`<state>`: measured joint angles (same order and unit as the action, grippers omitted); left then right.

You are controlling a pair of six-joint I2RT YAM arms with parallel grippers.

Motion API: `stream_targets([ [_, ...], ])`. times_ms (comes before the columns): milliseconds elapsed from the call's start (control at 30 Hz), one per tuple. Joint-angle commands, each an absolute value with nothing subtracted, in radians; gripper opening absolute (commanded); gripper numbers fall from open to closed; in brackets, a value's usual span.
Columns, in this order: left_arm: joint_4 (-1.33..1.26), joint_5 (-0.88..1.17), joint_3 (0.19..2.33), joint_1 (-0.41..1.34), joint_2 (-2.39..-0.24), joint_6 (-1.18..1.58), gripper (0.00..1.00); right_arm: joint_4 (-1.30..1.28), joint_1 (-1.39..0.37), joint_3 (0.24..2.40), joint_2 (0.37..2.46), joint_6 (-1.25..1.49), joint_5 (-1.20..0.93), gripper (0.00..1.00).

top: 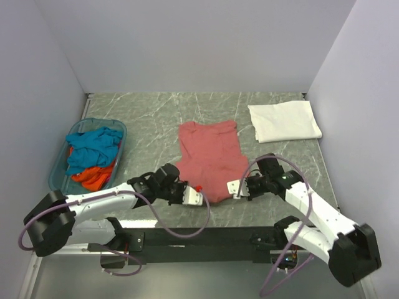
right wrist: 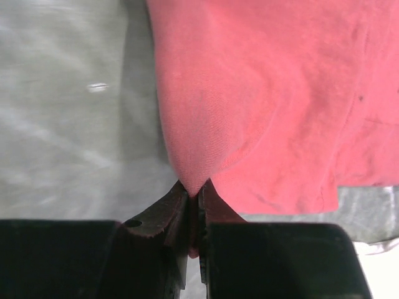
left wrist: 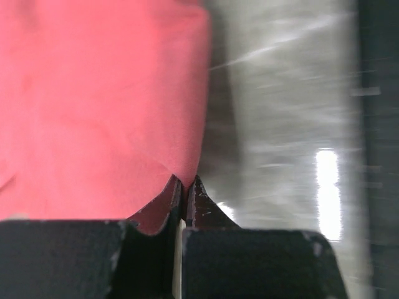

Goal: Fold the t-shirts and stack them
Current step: Fold the tshirt

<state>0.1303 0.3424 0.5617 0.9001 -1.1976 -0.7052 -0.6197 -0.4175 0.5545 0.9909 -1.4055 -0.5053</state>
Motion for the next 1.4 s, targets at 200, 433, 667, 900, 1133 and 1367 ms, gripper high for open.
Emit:
stream_targets([
  [200, 0.321, 0.411, 0.607, 0.997, -1.105, -0.603, 0.0, -0.947, -0.423, 0.598, 0.828, -1.41, -0.552, 0.0],
  [433, 0.285, 0.39, 0.65, 0.864, -1.103, -0.692, 0.0, -0.818, -0.422, 0.698, 0.929, -1.301, -0.499, 0.0],
  [667, 0.19, 0.449, 0.761, 0.646, -1.201, -0.808, 0.0, -0.66, -0.391, 0.891, 1.149, -1.187, -0.443, 0.0],
  [900, 0.083, 0.506, 0.942, 0.456, -1.459, -0.865, 0.0, -0.52, -0.336, 1.121, 1.432, -1.04, -0.377, 0.0],
  [1133, -0.032, 0.518, 1.06, 0.371, -1.713, -0.844, 0.0, -0.428, -0.31, 1.316, 1.695, -0.931, -0.302, 0.0],
  [1367, -0.162, 0.495, 1.106, 0.35, -1.813, -0.79, 0.0, -0.387, -0.299, 1.381, 1.795, -0.885, -0.238, 0.0],
])
